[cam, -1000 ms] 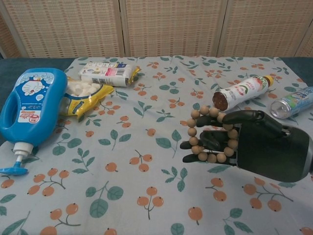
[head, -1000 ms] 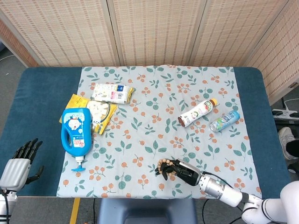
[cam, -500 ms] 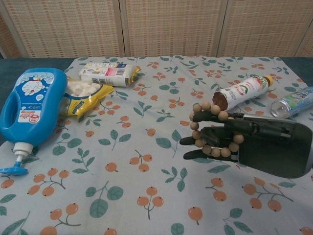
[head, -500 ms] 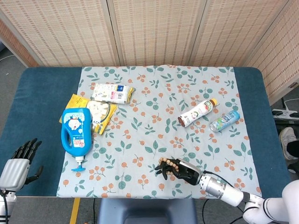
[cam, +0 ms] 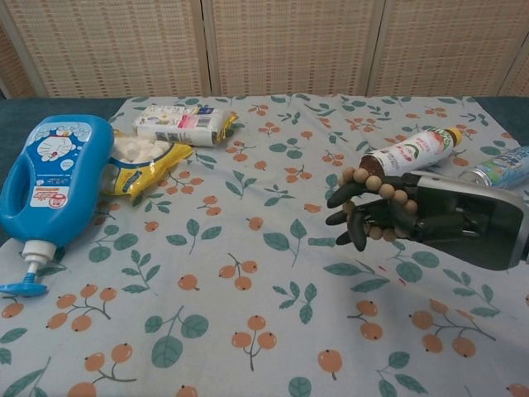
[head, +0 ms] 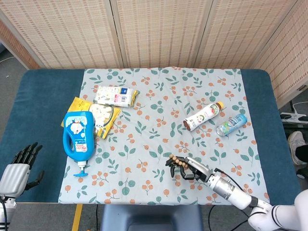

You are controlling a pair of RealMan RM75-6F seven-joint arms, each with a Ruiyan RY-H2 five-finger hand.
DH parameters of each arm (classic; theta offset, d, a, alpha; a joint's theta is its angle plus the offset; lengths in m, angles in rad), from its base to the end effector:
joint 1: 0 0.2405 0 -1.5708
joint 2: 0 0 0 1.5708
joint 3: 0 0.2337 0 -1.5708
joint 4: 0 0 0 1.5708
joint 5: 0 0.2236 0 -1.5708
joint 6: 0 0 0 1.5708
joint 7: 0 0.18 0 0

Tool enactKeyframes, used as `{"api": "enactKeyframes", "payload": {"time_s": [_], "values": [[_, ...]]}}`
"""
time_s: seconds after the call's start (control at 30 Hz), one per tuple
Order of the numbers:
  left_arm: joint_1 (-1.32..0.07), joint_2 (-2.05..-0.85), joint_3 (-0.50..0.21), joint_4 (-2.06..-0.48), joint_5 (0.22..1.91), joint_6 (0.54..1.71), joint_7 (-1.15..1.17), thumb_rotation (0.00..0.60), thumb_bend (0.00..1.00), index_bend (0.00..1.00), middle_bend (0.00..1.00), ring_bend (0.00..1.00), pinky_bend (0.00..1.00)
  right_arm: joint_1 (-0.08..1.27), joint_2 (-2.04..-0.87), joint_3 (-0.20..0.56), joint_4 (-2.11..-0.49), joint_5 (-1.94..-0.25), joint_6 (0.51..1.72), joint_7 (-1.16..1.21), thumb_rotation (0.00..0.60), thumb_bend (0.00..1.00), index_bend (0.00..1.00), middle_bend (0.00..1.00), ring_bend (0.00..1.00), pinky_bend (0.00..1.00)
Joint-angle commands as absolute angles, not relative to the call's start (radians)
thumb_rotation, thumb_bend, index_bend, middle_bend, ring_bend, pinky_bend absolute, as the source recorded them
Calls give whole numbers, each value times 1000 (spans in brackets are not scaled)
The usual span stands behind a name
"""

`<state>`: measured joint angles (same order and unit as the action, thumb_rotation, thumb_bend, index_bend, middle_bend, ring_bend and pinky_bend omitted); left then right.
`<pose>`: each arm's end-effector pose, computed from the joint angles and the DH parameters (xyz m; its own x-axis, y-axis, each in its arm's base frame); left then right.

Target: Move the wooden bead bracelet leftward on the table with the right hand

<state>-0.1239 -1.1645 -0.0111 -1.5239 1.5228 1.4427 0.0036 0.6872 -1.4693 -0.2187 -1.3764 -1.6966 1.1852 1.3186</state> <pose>-0.3047 0.2204 0.1167 0.4436 0.0624 0.8940 0.8957 -0.0631 -0.4401 -0.1696 -0.2668 -0.0494 -0.4646 -0.7674 0.4418 -0.7297 0.0491 -0.6820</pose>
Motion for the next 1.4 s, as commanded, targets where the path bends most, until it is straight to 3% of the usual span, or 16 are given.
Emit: {"api": "enactKeyframes", "payload": {"time_s": [0.03, 0.37, 0.57, 0.77, 0.8, 0.87, 0.93, 1.03, 1.1, 1.2, 1.4], "values": [[-124, -1164, -11, -1525, 1524, 1444, 4, 600, 434, 0, 0, 0, 152, 621, -1507, -118, -1279, -1573, 1163, 613, 600, 1000, 318, 524, 141, 184], [-123, -1165, -10, -1527, 1526, 1444, 6, 600, 434, 0, 0, 0, 153, 601, -1532, -105, -1049, -1606, 1160, -63, 600, 1000, 325, 524, 125, 120], [-126, -1168, -10, -1527, 1526, 1439, 11, 600, 434, 0, 0, 0, 153, 589, -1531, -102, -1026, -1603, 1130, -247, 600, 1000, 296, 508, 108, 72], [-127, -1167, -11, -1528, 1525, 1438, 12, 600, 436, 0, 0, 0, 153, 575, -1525, -100, -1037, -1606, 1126, -266, 600, 997, 212, 456, 78, 10], [-127, -1167, -11, -1528, 1524, 1438, 11, 600, 438, 0, 0, 0, 154, 572, -1524, -98, -1040, -1605, 1128, -258, 600, 976, 196, 450, 74, 2], [-127, -1167, -11, -1527, 1525, 1439, 9, 600, 440, 0, 0, 0, 153, 567, -1520, -96, -1048, -1602, 1125, -239, 600, 830, 159, 439, 66, 0], [-127, -1167, -12, -1526, 1526, 1440, 8, 600, 441, 0, 0, 0, 153, 564, -1514, -93, -1059, -1598, 1121, -225, 600, 556, 107, 421, 48, 0], [-127, -1168, -10, -1525, 1527, 1440, 8, 600, 441, 0, 0, 0, 153, 562, -1498, -91, -1075, -1596, 1112, -222, 600, 307, 44, 376, 15, 0], [-128, -1169, -11, -1524, 1527, 1439, 10, 600, 441, 0, 0, 0, 153, 560, -1486, -86, -1094, -1589, 1105, -229, 600, 203, 14, 338, 1, 0], [-128, -1171, -10, -1524, 1527, 1437, 11, 600, 441, 0, 0, 0, 153, 557, -1472, -81, -1121, -1584, 1100, -235, 600, 149, 1, 297, 0, 0], [-129, -1172, -11, -1525, 1526, 1437, 14, 600, 441, 0, 0, 0, 153, 544, -1449, -72, -1164, -1576, 1104, -247, 600, 146, 0, 243, 0, 0]]}}
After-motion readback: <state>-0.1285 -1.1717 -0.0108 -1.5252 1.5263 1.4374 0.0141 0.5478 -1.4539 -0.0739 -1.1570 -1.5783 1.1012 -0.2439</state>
